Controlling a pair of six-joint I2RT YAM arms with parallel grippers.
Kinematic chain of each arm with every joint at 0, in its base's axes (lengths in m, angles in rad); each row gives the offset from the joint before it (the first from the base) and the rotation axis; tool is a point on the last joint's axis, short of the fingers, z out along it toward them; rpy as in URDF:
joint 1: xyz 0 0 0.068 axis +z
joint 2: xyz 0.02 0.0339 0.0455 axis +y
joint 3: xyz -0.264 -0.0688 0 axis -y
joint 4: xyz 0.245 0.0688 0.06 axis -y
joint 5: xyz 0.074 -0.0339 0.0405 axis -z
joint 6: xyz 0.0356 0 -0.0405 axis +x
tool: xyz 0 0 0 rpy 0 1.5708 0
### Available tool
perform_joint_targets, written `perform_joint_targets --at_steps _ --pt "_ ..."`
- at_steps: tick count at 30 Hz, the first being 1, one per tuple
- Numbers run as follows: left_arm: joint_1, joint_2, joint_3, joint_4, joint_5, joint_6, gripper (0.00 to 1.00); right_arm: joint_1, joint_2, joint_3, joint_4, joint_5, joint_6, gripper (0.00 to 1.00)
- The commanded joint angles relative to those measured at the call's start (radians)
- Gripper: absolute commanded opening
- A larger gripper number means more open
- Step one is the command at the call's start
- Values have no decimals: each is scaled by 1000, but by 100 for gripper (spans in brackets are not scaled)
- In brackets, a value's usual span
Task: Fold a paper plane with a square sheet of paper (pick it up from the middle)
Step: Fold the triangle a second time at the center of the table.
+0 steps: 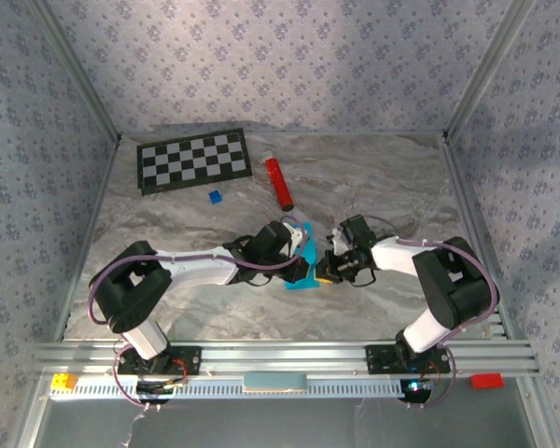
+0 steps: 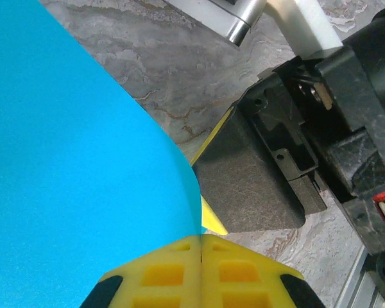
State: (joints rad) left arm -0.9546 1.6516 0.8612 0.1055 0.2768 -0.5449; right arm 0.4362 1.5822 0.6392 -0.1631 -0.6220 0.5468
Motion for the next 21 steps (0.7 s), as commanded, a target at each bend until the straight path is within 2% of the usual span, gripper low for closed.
perform_joint_targets --at_steps 1,8,21 --pt "19 10 7 0 8 -13 0 6 17 8 -132 139 -78 6" --pt "71 43 2 5 52 0 0 5 19 21 -149 136 -98 5" --pt "82 88 36 -77 -16 60 0 6 16 28 -157 131 -99 5"
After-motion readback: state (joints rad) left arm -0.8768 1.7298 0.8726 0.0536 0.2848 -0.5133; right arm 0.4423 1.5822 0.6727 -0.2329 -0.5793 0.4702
